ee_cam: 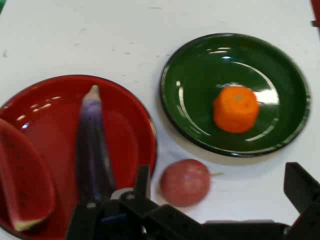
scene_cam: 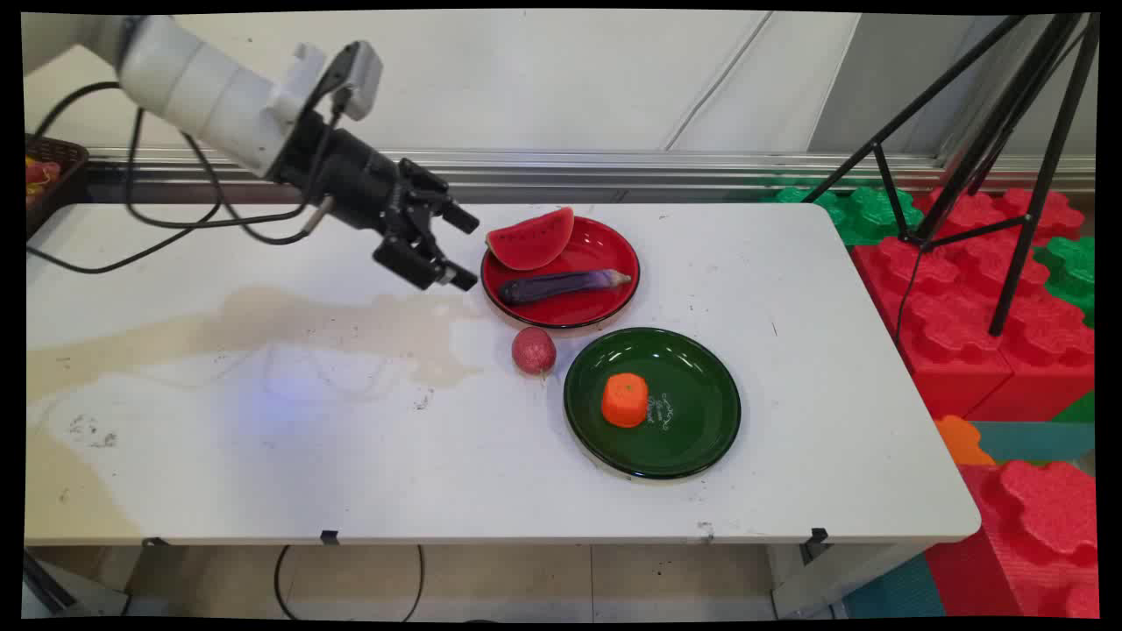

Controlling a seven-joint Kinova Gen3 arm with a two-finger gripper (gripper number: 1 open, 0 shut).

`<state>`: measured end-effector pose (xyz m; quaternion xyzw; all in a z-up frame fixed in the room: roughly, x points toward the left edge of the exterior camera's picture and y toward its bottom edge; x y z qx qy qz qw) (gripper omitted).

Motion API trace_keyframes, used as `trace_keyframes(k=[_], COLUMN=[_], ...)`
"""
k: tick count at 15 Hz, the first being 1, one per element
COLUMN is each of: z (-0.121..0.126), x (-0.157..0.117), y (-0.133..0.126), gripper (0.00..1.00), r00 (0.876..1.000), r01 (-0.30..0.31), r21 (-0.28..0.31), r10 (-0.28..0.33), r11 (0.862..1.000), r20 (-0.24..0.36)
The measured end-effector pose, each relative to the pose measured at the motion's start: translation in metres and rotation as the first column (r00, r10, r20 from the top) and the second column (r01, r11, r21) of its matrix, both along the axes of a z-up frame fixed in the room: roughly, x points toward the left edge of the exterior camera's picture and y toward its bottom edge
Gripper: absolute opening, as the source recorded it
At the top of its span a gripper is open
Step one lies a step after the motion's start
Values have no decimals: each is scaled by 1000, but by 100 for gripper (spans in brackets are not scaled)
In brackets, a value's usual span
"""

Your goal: Pick up the eggplant from the red plate

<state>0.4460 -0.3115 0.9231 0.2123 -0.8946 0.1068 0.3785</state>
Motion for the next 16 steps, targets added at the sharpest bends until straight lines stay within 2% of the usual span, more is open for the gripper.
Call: trace_keyframes(k=[10, 16], z=[-37, -68], x=[-23, -45], y=[-75, -116], gripper=[100, 100], r00=[994, 984], r01=[-51, -60], r21=[-31, -23], r10=[54, 63], r11=[998, 998], r20=[91, 168])
